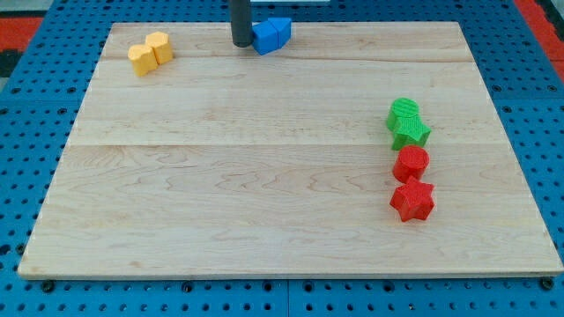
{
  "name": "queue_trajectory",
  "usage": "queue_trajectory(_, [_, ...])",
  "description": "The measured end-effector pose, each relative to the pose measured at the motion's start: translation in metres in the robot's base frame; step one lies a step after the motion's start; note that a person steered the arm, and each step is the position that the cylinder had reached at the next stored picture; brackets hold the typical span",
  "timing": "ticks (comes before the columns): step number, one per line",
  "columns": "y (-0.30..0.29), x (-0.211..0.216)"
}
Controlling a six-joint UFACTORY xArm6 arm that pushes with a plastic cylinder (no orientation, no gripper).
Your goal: Push the blue cube to the line of blocks
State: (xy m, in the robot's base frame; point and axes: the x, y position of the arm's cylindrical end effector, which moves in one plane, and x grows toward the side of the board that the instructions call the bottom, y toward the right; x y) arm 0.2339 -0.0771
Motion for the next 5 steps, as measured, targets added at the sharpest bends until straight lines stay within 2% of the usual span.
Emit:
queue_trajectory(1, [-0.036,-0.019])
queue_trajectory(2, [-0.02,-0.034])
queue_trajectory(4, [0.11,0.016])
queue_trajectory(5, [0.146,0.045])
